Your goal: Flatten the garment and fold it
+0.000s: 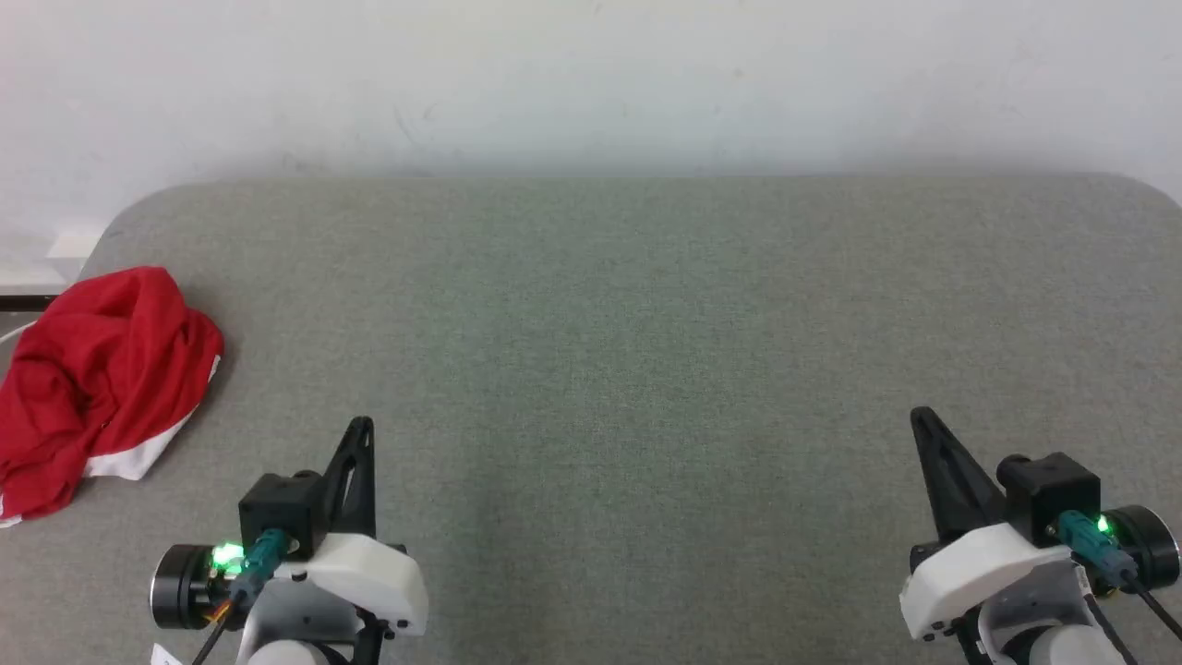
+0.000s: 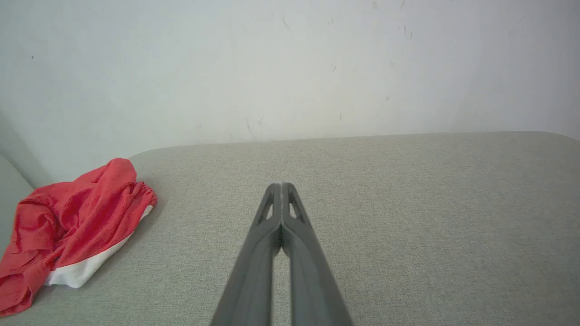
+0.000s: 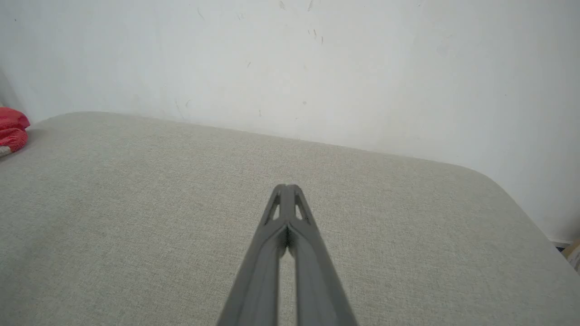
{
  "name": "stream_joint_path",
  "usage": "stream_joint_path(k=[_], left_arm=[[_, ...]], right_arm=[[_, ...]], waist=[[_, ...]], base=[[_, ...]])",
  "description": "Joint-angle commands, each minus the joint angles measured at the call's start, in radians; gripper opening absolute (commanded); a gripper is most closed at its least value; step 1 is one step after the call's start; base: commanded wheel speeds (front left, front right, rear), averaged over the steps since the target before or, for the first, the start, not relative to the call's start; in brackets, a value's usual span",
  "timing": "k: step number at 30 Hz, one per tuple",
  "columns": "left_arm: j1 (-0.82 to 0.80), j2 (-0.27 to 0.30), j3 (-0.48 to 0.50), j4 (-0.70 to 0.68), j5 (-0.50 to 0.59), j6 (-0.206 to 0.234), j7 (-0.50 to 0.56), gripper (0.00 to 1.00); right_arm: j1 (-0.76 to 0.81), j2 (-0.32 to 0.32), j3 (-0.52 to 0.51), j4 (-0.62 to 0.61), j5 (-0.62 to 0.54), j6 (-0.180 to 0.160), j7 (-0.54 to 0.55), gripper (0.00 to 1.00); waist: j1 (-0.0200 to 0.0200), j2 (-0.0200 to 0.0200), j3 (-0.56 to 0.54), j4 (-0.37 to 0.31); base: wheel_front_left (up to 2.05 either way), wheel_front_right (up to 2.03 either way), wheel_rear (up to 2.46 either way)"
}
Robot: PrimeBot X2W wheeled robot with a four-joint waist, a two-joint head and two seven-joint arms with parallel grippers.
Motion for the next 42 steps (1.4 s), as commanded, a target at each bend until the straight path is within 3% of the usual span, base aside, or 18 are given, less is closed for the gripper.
stream_joint_path(k=[1,29,30,42], left_arm=[[0.006,-0.002,0.004,-0.005,0.006,0.006,0.0,0.0],[0.006,-0.002,0.004,-0.005,0.006,0.006,0.0,0.0],[0.0,0.0,0.0,0.0,0.0,0.0,0.0,1.0],[-0.012,0.0,-0.017,0.018,-0.012,0.011,-0.021,1.0]], right_arm=[[-0.015,0.003,0.0,-0.006,-0.007,-0.002,0.0,0.0],[-0.015,0.003,0.0,-0.006,-0.007,-0.002,0.0,0.0],[0.0,0.0,0.0,0.0,0.0,0.0,0.0,1.0],[-0.001,0.0,-0.007,0.007,0.008,0.0,-0.019,1.0]], waist=[[0.0,-0.0001,0.0,0.0],[0.0,-0.0001,0.0,0.0],[0.0,-0.0001,0.0,0.0],[0.0,-0.0001,0.002,0.014]], base=[[0.0,0.0,0.0],[0.0,0.0,0.0],[0.0,0.0,0.0],[0.0,0.0,0.0]])
